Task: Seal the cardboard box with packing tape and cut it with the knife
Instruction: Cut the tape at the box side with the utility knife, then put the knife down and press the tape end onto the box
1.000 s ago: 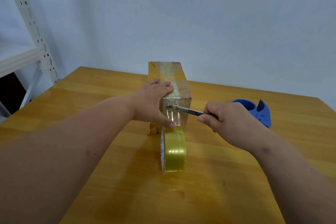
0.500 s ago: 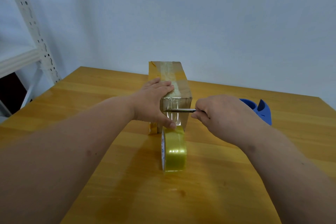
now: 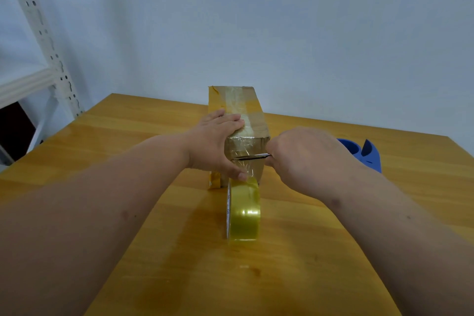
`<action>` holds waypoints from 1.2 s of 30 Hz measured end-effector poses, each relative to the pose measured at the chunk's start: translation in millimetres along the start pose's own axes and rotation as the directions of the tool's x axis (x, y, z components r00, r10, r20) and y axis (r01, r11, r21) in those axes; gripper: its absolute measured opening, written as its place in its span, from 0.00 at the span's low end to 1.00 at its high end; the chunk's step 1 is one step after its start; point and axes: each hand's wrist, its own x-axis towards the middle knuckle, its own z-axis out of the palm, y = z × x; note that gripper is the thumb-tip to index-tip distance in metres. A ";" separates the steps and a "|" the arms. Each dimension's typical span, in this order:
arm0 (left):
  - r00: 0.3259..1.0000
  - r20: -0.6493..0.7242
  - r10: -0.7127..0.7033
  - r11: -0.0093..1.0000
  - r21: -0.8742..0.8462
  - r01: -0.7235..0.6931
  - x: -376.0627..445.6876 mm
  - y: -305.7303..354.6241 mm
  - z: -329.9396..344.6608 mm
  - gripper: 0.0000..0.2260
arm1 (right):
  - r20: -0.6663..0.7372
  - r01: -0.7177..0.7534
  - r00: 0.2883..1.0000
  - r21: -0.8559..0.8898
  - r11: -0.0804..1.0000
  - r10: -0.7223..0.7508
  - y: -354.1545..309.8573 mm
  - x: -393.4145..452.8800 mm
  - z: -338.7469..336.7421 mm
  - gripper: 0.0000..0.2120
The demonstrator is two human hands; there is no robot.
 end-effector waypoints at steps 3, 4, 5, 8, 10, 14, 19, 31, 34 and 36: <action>1.000 0.012 -0.005 1.000 0.016 0.005 0.4 0.0 -0.5 0.59 | 0.020 0.001 1.000 -0.028 1.000 0.000 -0.5 0.0 2.2 0.17; 1.000 0.012 -0.007 1.000 0.021 0.007 0.5 0.1 -0.5 0.59 | 0.025 0.003 1.000 -0.034 0.999 -0.002 0.2 -0.6 3.3 0.17; 1.000 0.010 -0.008 1.000 0.024 0.008 0.7 0.1 -0.4 0.59 | 0.026 0.005 1.000 -0.036 0.999 -0.004 1.5 -1.4 4.1 0.17; 1.000 -0.002 -0.005 0.999 0.032 0.005 0.9 -0.1 -0.2 0.57 | 0.014 0.007 1.000 -0.024 1.000 -0.006 6.1 -3.9 5.7 0.18; 1.000 0.004 -0.002 0.999 0.032 0.002 1.2 -0.1 -0.3 0.58 | 0.019 0.000 1.000 -0.011 1.000 0.001 8.7 -5.2 8.2 0.19; 1.000 0.008 -0.001 0.999 0.032 0.001 0.8 -1.8 -0.4 0.59 | 0.043 -0.034 0.998 -0.052 0.998 0.036 16.3 -8.0 16.8 0.19; 1.000 0.010 0.003 0.999 0.033 -0.003 1.1 -3.2 -0.6 0.59 | 0.117 -0.134 0.985 0.055 0.989 0.127 33.6 -19.0 26.0 0.13; 0.998 -0.060 0.003 1.000 -0.024 -0.005 3.9 -3.5 0.2 0.37 | 0.446 -0.405 0.846 0.179 0.896 0.294 35.4 -29.4 107.5 0.17; 0.997 -0.079 0.012 0.999 -0.032 -0.014 5.8 -4.7 2.7 0.28 | 0.422 -0.315 0.869 0.069 0.947 0.259 35.7 -28.7 104.5 0.18; 0.995 -0.099 0.013 0.999 -0.037 -0.017 6.4 -5.6 4.5 0.26 | 0.402 -0.320 0.880 0.107 0.941 0.253 35.1 -26.5 99.3 0.19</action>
